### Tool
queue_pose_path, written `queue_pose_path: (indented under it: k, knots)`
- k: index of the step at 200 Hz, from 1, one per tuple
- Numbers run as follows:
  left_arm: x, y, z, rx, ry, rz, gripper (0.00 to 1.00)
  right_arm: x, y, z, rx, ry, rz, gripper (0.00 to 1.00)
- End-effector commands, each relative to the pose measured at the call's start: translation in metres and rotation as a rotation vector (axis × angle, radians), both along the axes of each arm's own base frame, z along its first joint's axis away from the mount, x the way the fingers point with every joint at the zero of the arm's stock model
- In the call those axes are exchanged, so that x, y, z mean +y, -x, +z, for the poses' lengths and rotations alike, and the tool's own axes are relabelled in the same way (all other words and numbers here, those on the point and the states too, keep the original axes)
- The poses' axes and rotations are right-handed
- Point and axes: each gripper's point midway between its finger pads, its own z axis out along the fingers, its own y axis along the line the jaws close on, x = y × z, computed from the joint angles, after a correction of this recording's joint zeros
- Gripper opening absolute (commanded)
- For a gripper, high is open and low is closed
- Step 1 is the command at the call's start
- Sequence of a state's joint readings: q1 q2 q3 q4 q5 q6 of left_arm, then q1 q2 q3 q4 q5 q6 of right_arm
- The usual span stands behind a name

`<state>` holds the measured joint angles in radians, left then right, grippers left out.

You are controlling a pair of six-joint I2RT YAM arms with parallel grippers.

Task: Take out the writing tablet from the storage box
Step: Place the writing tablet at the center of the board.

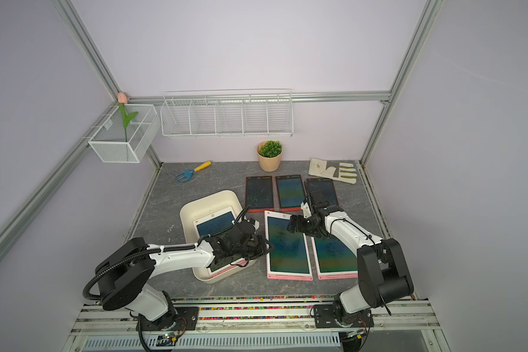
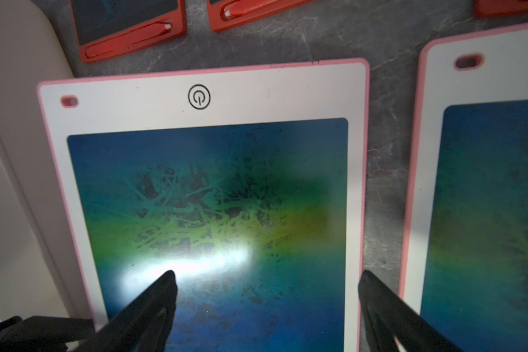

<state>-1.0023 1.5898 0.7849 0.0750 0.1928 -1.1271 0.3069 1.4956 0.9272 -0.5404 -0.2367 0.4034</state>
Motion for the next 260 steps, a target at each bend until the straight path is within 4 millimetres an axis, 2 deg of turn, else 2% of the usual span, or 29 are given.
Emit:
queue_pose_path:
  k: [1, 49, 102, 180, 225, 260]
  knots:
    - [0.078, 0.027, -0.082, 0.167, -0.399, 0.067, 0.29, -0.001, 0.005, 0.001, -0.001, -0.011, 0.015, 0.94]
    - [0.084, 0.026, -0.085, 0.174, -0.447, 0.082, 0.29, -0.001, 0.005, 0.004, -0.01, -0.018, 0.014, 0.94]
    - [0.081, 0.027, -0.096, 0.194, -0.468, 0.062, 0.3, -0.001, 0.005, 0.008, -0.019, -0.027, 0.015, 0.95]
    - [0.094, 0.03, -0.105, 0.207, -0.547, 0.066, 0.31, 0.0, 0.004, 0.01, -0.022, -0.038, 0.021, 0.95]
    - [0.099, 0.03, -0.107, 0.218, -0.578, 0.069, 0.32, 0.002, 0.003, 0.014, -0.034, -0.052, 0.025, 0.95]
    - [0.095, 0.026, -0.099, 0.199, -0.553, 0.075, 0.32, 0.003, 0.005, 0.015, -0.034, -0.053, 0.033, 0.95]
